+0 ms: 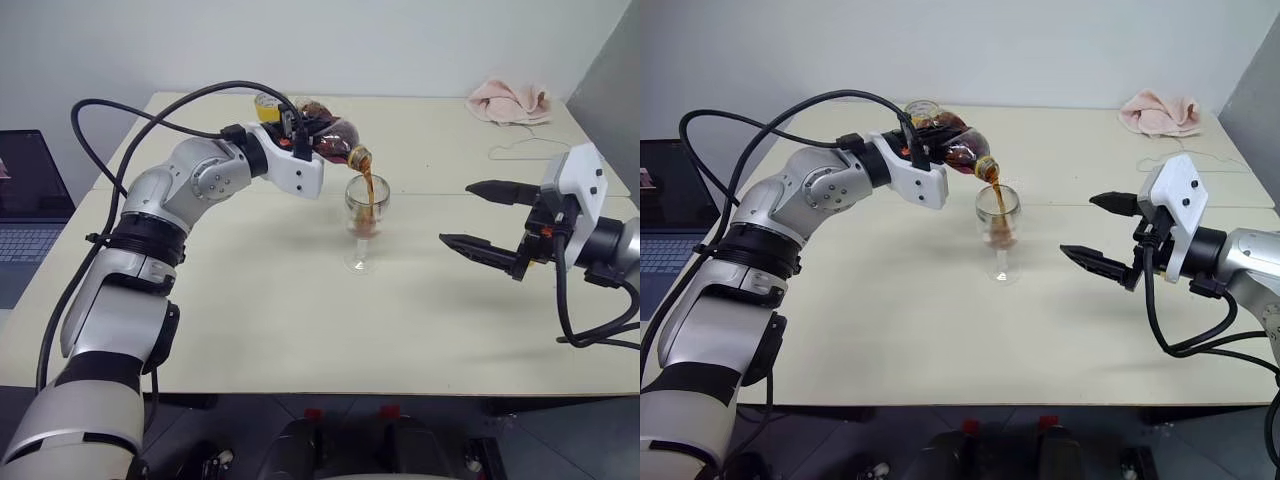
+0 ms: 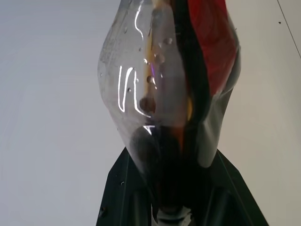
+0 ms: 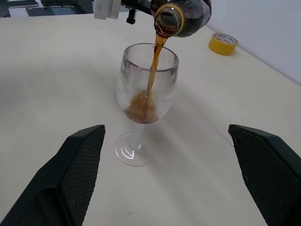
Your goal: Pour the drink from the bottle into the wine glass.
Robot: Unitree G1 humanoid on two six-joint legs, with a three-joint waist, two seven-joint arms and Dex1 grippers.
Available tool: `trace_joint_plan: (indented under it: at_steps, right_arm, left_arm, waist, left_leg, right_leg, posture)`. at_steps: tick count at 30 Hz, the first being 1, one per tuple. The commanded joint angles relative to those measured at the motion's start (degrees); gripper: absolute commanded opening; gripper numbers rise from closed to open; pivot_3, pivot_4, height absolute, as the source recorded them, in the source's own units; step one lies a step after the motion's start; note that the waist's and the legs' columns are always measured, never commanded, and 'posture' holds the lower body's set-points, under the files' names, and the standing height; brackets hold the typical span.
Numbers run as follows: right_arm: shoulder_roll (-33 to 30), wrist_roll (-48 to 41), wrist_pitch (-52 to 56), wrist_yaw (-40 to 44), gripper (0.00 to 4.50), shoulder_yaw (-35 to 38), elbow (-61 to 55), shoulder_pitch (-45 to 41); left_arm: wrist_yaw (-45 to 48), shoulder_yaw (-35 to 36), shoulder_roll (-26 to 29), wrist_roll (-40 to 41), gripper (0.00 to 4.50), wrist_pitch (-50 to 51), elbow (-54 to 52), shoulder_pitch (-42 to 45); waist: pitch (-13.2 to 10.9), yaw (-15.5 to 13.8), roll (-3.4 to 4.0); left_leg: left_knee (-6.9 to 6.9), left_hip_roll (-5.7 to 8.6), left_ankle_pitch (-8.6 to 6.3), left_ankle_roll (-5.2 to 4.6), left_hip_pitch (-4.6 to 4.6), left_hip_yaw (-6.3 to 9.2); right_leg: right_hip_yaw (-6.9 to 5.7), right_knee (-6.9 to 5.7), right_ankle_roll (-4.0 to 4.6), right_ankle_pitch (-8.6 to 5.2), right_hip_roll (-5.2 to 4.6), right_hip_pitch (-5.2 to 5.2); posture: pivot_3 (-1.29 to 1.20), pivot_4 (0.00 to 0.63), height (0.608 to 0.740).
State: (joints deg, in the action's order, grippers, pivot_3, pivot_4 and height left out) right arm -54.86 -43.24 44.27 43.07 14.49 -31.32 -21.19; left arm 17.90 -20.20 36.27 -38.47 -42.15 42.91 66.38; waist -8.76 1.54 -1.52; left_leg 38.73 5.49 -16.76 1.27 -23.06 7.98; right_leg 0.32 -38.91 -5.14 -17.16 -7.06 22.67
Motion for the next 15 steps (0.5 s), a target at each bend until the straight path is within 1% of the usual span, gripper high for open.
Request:
trace_joint_plan:
  at_steps: [1, 15]
  right_arm:
    - [0.16, 0.28, -1.13, -0.59, 4.5, 1.38, -1.79, -0.1]
    - [0.42, 0.67, -1.32, -0.72, 4.5, 1.47, -1.66, 0.34]
  left_arm:
    - [-2.12, 0.49, 1.16, -0.14, 0.65, -1.0, -0.78, 2.47]
    - [-2.46, -0.05, 1.15, -0.75, 0.65, -1.53, 0.26, 3.19]
  waist:
    - [0.0, 0.0, 0.0]
    - [0.0, 0.01, 0.0]
  left_leg:
    - [0.0, 0.0, 0.0, 0.0, 0.0, 0.0]
    - [0.01, 0.01, 0.0, 0.0, 0.0, -0.01]
  right_leg:
    - [0.0, 0.0, 0.0, 0.0, 0.0, 0.0]
    - [0.01, -0.03, 0.0, 0.0, 0.0, 0.01]
  posture:
    - [0.0, 0.15, 0.74]
    - [0.0, 0.15, 0.74]
